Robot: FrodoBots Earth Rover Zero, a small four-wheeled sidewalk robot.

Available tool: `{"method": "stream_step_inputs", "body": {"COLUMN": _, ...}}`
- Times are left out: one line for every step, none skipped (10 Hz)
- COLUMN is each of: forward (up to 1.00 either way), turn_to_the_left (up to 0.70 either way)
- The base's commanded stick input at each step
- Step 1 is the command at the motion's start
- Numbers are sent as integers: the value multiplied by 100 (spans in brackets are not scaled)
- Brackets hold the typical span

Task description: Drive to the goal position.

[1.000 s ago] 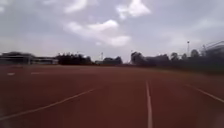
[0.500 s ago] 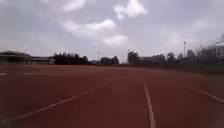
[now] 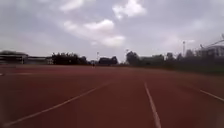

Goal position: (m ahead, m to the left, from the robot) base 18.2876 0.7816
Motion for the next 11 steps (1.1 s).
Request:
{"method": "stream_step_inputs", "body": {"forward": 45, "turn_to_the_left": 0}}
{"method": "stream_step_inputs", "body": {"forward": 45, "turn_to_the_left": 0}}
{"method": "stream_step_inputs", "body": {"forward": 45, "turn_to_the_left": 0}}
{"method": "stream_step_inputs", "body": {"forward": 45, "turn_to_the_left": 0}}
{"method": "stream_step_inputs", "body": {"forward": 45, "turn_to_the_left": 0}}
{"method": "stream_step_inputs", "body": {"forward": 45, "turn_to_the_left": 0}}
{"method": "stream_step_inputs", "body": {"forward": 45, "turn_to_the_left": 0}}
{"method": "stream_step_inputs", "body": {"forward": 45, "turn_to_the_left": 0}}
{"method": "stream_step_inputs", "body": {"forward": 45, "turn_to_the_left": 0}}
{"method": "stream_step_inputs", "body": {"forward": 45, "turn_to_the_left": 0}}
{"method": "stream_step_inputs", "body": {"forward": 45, "turn_to_the_left": 0}}
